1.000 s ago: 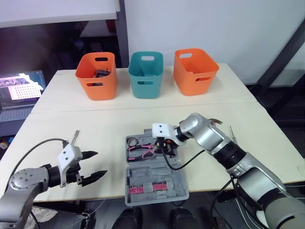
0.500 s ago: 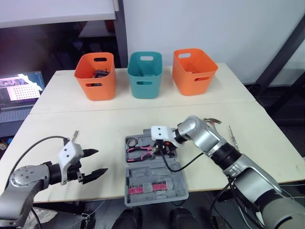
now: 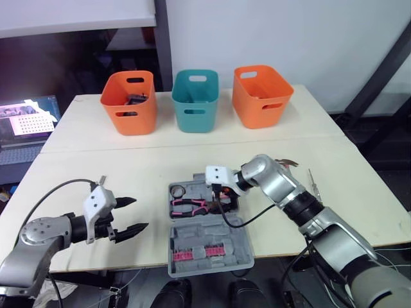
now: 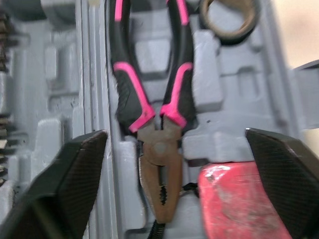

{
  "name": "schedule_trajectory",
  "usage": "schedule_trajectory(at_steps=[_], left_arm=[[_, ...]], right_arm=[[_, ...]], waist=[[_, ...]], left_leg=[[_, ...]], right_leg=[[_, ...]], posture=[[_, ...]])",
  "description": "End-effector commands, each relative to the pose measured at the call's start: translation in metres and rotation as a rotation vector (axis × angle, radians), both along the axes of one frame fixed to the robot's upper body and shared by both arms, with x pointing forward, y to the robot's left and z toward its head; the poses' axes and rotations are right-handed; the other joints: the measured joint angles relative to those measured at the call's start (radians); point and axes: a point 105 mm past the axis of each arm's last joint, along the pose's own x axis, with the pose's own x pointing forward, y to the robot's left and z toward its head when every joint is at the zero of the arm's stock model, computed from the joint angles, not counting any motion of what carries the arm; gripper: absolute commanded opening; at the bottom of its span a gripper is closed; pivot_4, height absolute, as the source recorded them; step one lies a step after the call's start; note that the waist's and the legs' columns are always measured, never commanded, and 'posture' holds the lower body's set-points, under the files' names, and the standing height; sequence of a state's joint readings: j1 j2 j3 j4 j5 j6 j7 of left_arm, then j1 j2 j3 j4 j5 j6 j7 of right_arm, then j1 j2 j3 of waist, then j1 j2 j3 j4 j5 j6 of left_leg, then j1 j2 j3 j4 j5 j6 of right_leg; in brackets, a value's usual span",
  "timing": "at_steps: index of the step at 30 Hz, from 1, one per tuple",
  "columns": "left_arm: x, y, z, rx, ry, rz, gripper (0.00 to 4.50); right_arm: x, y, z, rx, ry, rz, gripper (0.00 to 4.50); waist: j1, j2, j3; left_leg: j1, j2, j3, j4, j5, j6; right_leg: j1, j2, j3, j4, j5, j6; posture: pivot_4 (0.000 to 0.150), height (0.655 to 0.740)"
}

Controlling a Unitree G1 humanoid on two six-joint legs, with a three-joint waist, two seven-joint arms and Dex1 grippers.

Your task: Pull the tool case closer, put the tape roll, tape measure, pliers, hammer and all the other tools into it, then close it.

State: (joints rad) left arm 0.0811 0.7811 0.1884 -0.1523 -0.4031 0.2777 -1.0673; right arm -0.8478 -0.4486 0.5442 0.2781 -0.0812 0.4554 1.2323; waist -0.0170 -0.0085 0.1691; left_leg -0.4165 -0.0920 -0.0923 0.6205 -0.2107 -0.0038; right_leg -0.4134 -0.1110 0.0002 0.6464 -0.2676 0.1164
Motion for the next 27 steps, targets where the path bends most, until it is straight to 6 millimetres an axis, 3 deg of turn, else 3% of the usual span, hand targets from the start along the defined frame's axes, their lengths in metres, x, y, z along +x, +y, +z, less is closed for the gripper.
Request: schedule_trajectory(at_steps=[1,4,8,9,12,18,27], left_arm=[[0.000,0.001,0.003,-0.003,-0.023,-0.028,4.50],[-0.001,0.001,-0.001,-0.010,-0.017,-0.042,4.50],[0.001,-0.003,-0.007,-0.020,-0.013,-0.060,4.50],[0.002,-0.004,-0.008,-0.024,-0.011,-0.066,4.50],[0.003,-0.010,-0.011,-0.037,-0.005,-0.095,4.50],[0.003,-0.022,-0.005,-0.073,-0.005,-0.158,4.50],[0.002,-0.033,0.006,-0.099,-0.014,-0.197,4.50]], right_arm=[[-0.006,0.009,0.037,0.194,-0.047,0.017,4.46],[-0.008,0.009,0.050,0.352,-0.072,-0.061,4.46],[-0.020,0.009,0.043,0.391,-0.017,-0.095,4.46],[-0.022,0.010,0.043,0.407,0.005,-0.107,4.22],[-0.024,0.012,0.035,0.426,0.022,-0.139,3.25],[-0.021,0.005,0.001,0.397,0.080,-0.223,0.21],[-0.018,0.010,-0.042,0.354,0.161,-0.303,0.10]], waist=[[0.002,0.000,0.000],[0.003,0.000,0.000],[0.004,0.000,0.000],[0.004,0.000,0.000],[0.004,0.000,0.000],[0.003,0.000,0.000],[0.001,0.000,0.000]], left_leg=[[0.000,0.000,0.000,0.000,0.000,0.000],[0.000,0.000,0.000,0.000,0.000,0.000],[0.000,0.000,0.000,-0.001,0.000,0.000],[0.000,0.000,0.000,-0.001,0.000,0.000],[0.000,0.000,0.000,-0.001,0.000,0.000],[0.000,0.000,0.000,-0.001,0.000,0.000],[0.000,0.000,0.000,-0.001,0.000,0.000]], right_leg=[[0.000,0.000,0.000,0.000,0.000,0.000],[0.001,0.000,0.000,0.000,0.000,0.000],[0.000,-0.001,0.000,0.000,0.000,0.000],[0.000,-0.001,0.000,-0.001,0.000,0.000],[0.000,-0.001,0.000,0.000,0.000,0.000],[0.001,-0.001,0.000,-0.001,0.000,0.000],[0.002,-0.001,0.000,0.000,0.000,0.000]], posture=[[0.150,0.7329],[0.150,0.7329],[0.150,0.7329],[0.150,0.7329],[0.150,0.7329],[0.150,0.7329],[0.150,0.7329]])
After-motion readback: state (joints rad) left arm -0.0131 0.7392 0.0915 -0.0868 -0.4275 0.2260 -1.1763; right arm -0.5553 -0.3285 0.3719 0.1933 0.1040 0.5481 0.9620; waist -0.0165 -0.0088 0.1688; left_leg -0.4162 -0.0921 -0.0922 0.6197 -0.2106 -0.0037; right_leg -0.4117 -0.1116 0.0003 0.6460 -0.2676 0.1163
